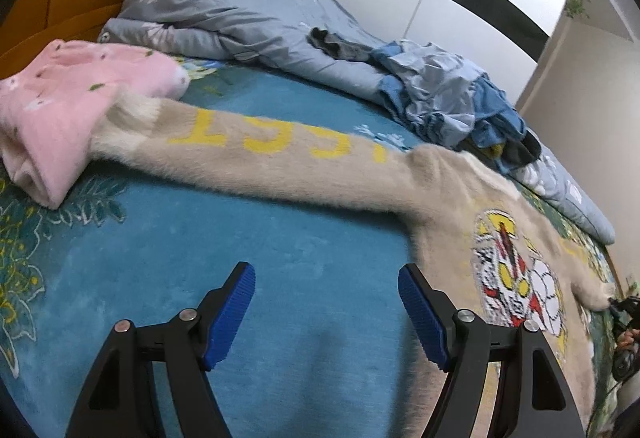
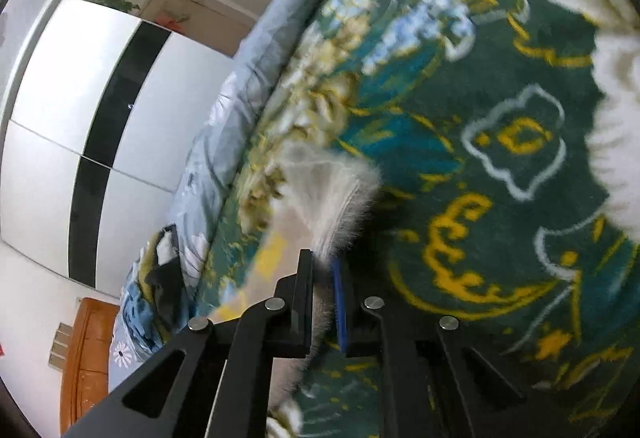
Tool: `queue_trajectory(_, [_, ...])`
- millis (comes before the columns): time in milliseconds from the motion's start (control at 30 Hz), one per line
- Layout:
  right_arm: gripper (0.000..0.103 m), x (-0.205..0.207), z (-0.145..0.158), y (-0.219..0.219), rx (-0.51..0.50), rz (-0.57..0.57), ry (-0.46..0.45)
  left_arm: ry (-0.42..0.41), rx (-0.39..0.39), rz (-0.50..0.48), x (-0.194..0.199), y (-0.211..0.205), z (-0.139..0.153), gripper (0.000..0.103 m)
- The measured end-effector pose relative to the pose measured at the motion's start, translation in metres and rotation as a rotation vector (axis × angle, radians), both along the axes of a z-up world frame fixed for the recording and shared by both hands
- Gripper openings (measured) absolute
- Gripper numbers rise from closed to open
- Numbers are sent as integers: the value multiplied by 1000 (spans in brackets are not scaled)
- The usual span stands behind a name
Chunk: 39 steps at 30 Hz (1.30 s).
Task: Fold clothes
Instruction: 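Carry the sleeve cuff with the right gripper across the sweater body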
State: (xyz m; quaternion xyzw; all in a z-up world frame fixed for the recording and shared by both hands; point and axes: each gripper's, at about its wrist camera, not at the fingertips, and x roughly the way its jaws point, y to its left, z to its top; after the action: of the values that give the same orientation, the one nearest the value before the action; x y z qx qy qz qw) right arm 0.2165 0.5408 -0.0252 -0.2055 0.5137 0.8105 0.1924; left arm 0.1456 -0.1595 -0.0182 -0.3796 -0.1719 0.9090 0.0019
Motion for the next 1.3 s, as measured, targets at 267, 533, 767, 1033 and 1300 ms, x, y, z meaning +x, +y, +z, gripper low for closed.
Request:
queue_trajectory(267, [9, -63, 149, -126, 492, 297, 123, 19, 51, 137, -16, -45, 1, 77])
queue_trajectory(533, [9, -136, 153, -301, 727, 665, 97, -3, 158, 220, -10, -78, -21, 77])
queue_trajectory(767, [9, -181, 86, -424, 743, 931, -4, 26, 213, 276, 3, -102, -20, 78])
queue_trajectory(1033, [9, -188, 20, -485, 795, 1067, -166, 41, 193, 279, 7, -107, -14, 78])
queue_trajectory(1300, [13, -184, -1, -493, 777, 1124, -222, 34, 202, 284, 6, -110, -16, 78])
